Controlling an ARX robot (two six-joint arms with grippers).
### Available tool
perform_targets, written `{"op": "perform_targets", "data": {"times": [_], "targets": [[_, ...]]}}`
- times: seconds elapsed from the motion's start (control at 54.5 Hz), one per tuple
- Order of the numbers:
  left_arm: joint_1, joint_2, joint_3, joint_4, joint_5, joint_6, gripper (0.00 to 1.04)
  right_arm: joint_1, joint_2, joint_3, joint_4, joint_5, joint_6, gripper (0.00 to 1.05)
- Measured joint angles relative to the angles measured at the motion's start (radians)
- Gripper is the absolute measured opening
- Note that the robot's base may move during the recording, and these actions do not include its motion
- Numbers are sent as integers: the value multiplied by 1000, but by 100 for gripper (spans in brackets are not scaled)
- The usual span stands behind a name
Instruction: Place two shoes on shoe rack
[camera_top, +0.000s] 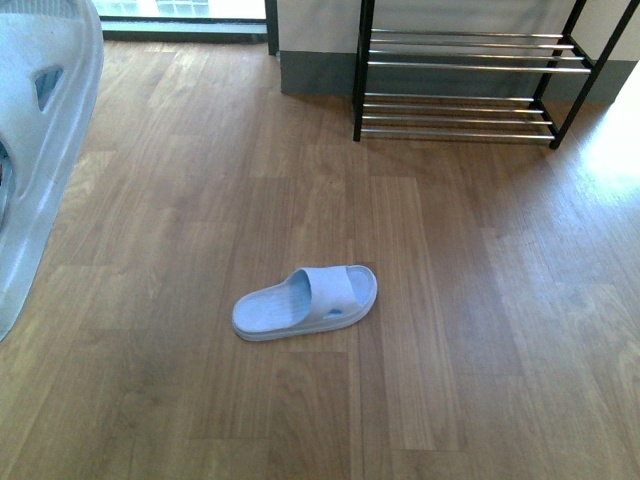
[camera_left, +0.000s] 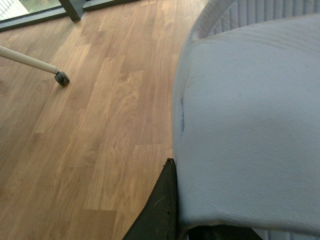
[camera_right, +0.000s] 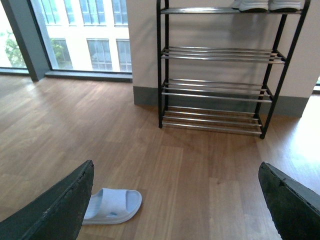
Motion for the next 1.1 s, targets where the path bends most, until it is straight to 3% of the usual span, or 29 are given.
{"op": "perform_targets", "data": {"times": [0.898,0.99,1.1], "targets": [[8,0,0,0,-9,2,2,0,0,0,1,-4,0,95],[7,0,-1,-1,-3,2,2,28,32,1,-28,114,-56,95],[5,0,-1,-1,-1,2,2,35,268,3,100,109,12,95]]}}
